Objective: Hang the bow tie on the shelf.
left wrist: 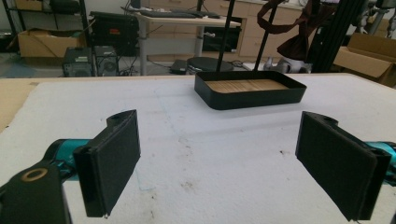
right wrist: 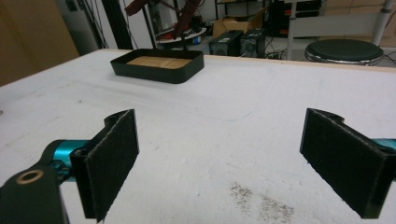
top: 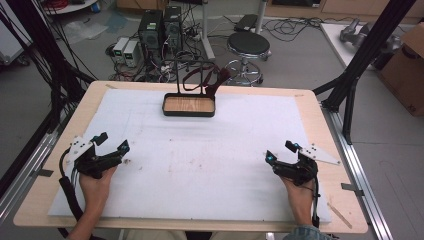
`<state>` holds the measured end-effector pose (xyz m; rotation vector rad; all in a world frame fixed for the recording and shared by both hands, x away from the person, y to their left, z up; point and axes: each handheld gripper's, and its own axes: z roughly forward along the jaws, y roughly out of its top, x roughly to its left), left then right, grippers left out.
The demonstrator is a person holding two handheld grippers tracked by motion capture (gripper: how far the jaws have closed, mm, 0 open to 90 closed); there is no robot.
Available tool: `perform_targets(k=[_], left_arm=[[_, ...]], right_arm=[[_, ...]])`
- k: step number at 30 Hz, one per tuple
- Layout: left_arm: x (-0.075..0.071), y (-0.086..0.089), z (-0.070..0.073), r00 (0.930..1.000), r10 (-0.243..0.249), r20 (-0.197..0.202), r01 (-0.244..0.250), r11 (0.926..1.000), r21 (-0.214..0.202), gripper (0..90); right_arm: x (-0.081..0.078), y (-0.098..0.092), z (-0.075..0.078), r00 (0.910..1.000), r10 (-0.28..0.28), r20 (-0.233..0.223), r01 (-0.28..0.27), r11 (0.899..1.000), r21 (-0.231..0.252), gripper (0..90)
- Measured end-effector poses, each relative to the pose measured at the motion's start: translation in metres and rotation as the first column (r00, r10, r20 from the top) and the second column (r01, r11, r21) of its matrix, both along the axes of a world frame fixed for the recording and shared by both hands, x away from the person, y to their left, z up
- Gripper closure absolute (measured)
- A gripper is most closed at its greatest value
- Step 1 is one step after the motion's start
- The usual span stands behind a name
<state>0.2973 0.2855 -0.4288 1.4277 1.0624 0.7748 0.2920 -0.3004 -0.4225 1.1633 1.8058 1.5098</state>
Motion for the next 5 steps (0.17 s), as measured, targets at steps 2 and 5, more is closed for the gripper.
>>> perform_targets(k=[2,5], left_arm=[[-0.0003,0.0002,-0.0001,1.0,0.001,-0.001,-0.001,1.0,-0.001,14.1],[-0.0004,0.0002,-0.0001,1.0,0.002,-0.003,-0.002,1.0,0.002,14.1]], right_arm=[[-0.001,0.0029,0.0003,1.0,0.002,0.007,-0.002,1.0,-0.014,10.7],[-0.001,0.0044,0.0002,0.9999,0.012,0.008,-0.012,1.0,-0.019,10.7]])
